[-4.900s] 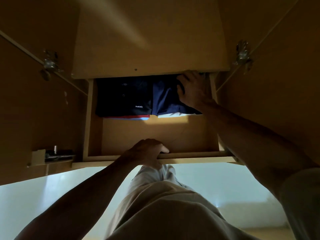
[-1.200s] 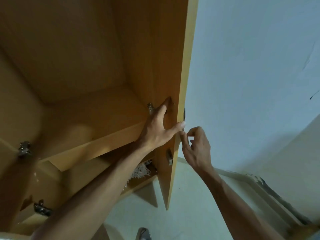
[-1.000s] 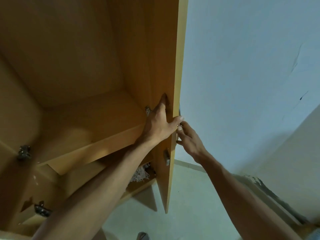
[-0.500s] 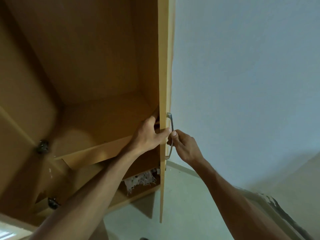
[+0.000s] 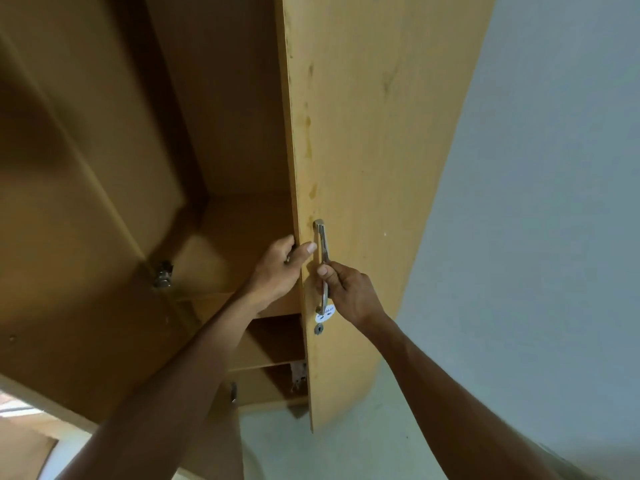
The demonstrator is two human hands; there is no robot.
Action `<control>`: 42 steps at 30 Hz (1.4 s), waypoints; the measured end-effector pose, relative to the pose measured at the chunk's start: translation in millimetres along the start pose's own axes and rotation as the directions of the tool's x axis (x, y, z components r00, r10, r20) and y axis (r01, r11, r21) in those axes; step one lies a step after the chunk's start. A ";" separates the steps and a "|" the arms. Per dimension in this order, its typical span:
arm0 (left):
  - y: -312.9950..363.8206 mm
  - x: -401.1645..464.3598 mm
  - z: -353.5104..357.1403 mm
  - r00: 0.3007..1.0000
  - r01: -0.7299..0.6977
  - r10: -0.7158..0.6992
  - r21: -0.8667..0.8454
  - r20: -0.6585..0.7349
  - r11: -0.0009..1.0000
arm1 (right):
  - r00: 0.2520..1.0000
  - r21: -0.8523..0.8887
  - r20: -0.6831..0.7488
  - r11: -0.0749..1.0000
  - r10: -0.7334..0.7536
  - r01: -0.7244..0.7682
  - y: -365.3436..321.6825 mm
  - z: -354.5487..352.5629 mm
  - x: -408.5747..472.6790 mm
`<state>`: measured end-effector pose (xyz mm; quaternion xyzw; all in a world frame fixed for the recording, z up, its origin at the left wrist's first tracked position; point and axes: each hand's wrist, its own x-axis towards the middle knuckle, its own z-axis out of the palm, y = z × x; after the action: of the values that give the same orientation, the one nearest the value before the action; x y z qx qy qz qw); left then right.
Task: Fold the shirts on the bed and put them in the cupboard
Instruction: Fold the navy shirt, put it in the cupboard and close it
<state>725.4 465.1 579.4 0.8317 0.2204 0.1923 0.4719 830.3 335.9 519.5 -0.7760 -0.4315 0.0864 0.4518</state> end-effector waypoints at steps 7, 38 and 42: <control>-15.5 56.5 -15.1 0.994 0.064 -0.056 0.092 -0.091 0.994 | 0.999 -0.072 0.048 0.997 0.004 0.000 -2.5 17.2 62.6; -48.9 75.3 -30.3 0.966 0.200 -0.194 0.018 -0.169 0.980 | 0.931 0.124 0.108 0.925 0.349 -0.361 -26.4 37.5 40.8; -65.3 4.7 -35.6 0.955 0.231 -0.220 0.032 -0.201 0.973 | 0.900 0.071 0.145 0.903 0.410 -0.423 -18.5 57.6 -5.1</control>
<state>698.4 522.4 540.3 0.7908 0.3643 0.2120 0.4437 786.0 372.3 499.3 -0.8196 -0.2782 0.2518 0.4330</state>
